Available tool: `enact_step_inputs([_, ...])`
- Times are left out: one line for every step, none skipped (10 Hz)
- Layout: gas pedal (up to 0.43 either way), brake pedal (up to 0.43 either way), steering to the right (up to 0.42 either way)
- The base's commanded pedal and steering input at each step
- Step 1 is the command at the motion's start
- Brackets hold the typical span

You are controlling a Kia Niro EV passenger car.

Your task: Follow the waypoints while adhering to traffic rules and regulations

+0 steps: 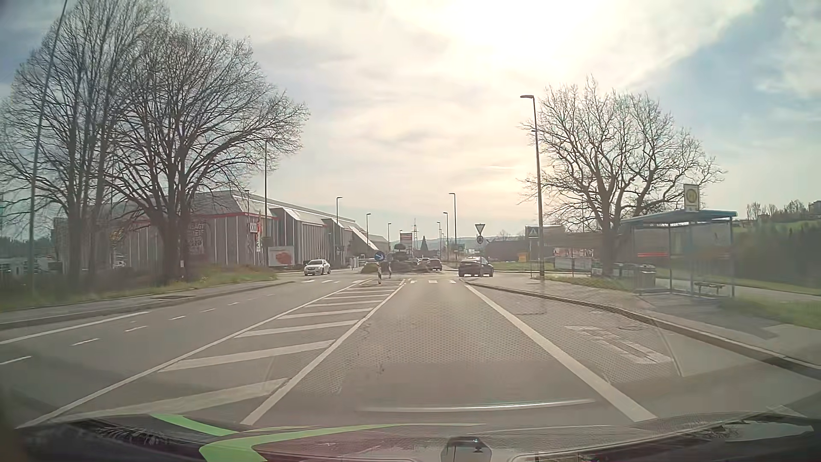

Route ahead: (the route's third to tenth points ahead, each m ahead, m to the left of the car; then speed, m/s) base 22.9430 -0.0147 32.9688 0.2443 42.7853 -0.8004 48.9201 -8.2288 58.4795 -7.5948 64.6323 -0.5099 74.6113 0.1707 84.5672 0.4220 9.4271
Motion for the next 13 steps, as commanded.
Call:
enact_step_inputs([0.000, 0.018, 0.002])
enact_step_inputs([0.000, 0.030, 0.002])
enact_step_inputs([0.000, 0.043, 0.003])
enact_step_inputs([0.000, 0.067, 0.003])
enact_step_inputs([0.000, 0.085, 0.003])
enact_step_inputs([0.000, 0.122, 0.003])
enact_step_inputs([0.000, 0.128, 0.004])
enact_step_inputs([0.000, 0.146, 0.005])
enact_step_inputs([0.000, 0.195, 0.005])
enact_step_inputs([0.000, 0.232, 0.005])
enact_step_inputs([0.000, 0.244, 0.005])
enact_step_inputs([0.000, 0.244, 0.005])
enact_step_inputs([0.000, 0.244, 0.005])
